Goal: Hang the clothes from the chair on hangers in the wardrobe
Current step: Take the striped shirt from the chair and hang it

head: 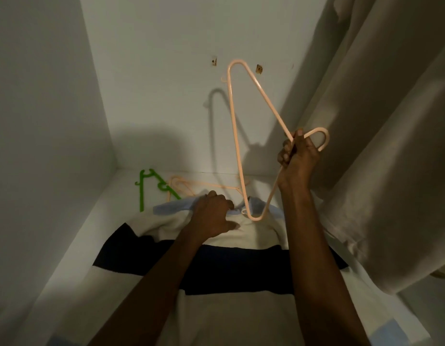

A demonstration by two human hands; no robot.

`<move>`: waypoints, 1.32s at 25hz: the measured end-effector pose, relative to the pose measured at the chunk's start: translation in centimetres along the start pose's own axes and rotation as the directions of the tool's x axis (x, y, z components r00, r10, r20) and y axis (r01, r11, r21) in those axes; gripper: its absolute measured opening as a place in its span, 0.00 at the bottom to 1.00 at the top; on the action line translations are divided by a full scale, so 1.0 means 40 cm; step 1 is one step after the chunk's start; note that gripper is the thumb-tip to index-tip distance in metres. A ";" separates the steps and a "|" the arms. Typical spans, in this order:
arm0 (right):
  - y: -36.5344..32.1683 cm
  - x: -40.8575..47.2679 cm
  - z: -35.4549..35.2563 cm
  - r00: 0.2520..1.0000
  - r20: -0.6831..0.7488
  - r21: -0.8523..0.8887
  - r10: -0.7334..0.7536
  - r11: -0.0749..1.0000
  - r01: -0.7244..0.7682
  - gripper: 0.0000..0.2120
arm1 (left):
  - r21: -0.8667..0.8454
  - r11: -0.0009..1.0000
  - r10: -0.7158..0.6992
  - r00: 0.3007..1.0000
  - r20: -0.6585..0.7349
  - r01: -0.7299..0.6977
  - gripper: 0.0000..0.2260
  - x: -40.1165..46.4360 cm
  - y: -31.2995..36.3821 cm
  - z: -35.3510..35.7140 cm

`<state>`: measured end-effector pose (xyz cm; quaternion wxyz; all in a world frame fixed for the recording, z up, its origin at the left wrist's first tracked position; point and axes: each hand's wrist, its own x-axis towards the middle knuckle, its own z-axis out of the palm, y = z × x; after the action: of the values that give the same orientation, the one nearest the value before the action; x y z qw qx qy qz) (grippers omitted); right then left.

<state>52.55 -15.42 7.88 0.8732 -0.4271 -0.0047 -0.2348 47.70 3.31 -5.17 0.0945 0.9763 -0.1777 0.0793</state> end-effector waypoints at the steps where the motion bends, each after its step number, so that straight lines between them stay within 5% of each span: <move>1: 0.007 0.009 0.005 1.000 0.011 0.036 0.007 0.999 -0.007 0.09 | -0.005 1.000 -0.002 1.000 -0.020 0.001 0.27 -0.002 0.003 -0.004; 5: 0.020 0.039 0.033 0.999 0.026 0.118 0.031 0.992 -0.034 0.09 | -0.153 0.987 -0.055 0.997 -0.060 0.046 0.24 -0.021 0.011 -0.006; 9: 0.047 0.043 0.056 0.997 0.023 0.113 0.079 0.990 -0.081 0.09 | -0.086 0.987 -0.149 0.974 -0.172 0.136 0.23 -0.035 0.023 -0.003; 14: 0.066 0.065 0.065 0.995 0.019 0.122 0.096 0.988 -0.097 0.10 | -0.140 0.983 -0.129 0.991 -0.035 0.123 0.17 -0.024 0.002 -0.019; 20: 0.090 0.090 0.065 0.990 0.033 0.135 0.140 0.980 -0.143 0.11 | -0.316 0.937 -0.180 0.981 -0.066 0.150 0.10 -0.020 0.002 -0.034; 23: 0.086 0.101 0.064 0.988 0.016 0.145 0.152 0.978 -0.153 0.12 | -0.523 0.851 -0.086 0.995 -0.046 0.049 0.10 -0.033 -0.026 -0.039; 29: 0.119 0.103 0.058 0.984 0.052 0.069 0.169 0.983 -0.173 0.12 | -0.602 0.789 0.045 0.989 -0.142 -0.122 0.09 -0.046 -0.051 -0.052; 33: 0.138 0.079 0.051 0.976 0.085 -0.052 0.203 0.979 -0.199 0.12 | -0.657 0.752 -0.016 0.994 -0.105 -0.058 0.07 -0.054 -0.045 -0.079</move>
<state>58.03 -12.28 5.74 0.8820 -0.4541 0.0041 -0.1260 45.98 6.35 -2.80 0.4403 0.8730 -0.2000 0.0633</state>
